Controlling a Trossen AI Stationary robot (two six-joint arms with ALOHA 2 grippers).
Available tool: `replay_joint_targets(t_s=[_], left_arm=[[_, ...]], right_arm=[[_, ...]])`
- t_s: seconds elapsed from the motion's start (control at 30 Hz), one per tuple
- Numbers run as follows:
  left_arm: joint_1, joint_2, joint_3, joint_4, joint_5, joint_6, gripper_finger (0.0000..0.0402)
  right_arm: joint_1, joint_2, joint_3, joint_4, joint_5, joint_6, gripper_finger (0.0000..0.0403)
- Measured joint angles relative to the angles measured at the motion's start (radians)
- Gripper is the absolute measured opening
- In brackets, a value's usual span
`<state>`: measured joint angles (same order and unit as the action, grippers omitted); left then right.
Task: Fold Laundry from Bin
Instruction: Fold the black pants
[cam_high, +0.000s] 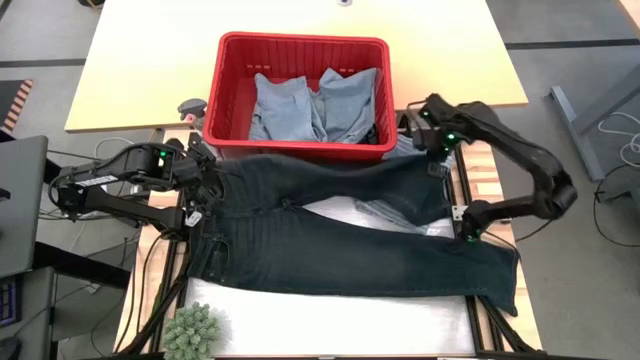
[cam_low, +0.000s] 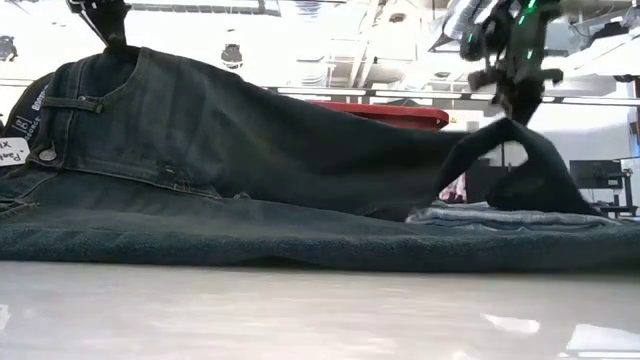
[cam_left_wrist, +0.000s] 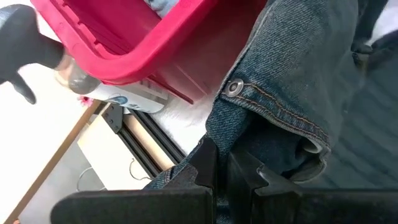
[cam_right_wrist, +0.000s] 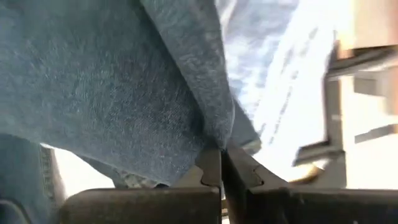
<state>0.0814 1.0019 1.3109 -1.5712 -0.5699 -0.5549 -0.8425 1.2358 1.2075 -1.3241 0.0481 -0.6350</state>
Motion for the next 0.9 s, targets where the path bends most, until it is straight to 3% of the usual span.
replay_joint_targets(t_s=[0.17, 0.37, 0.63, 0.9], left_arm=[[-0.006, 0.001, 0.007, -0.001, 0.061, 0.002, 0.0], [-0.037, 0.001, 0.101, 0.008, 0.03, -0.002, 0.0], [-0.056, 0.007, 0.087, -0.005, 0.025, 0.016, 0.0], [-0.164, 0.028, -0.021, 0.0, 0.034, -0.056, 0.0]], right_arm=[[0.081, -0.121, 0.065, -0.105, 0.117, 0.117, 0.0021], [0.235, -0.207, 0.071, -0.244, 0.428, 0.311, 0.0021], [0.451, -0.268, 0.071, -0.251, 0.439, 0.599, 0.0021], [0.728, -0.208, 0.071, -0.249, 0.427, 0.819, 0.0021]])
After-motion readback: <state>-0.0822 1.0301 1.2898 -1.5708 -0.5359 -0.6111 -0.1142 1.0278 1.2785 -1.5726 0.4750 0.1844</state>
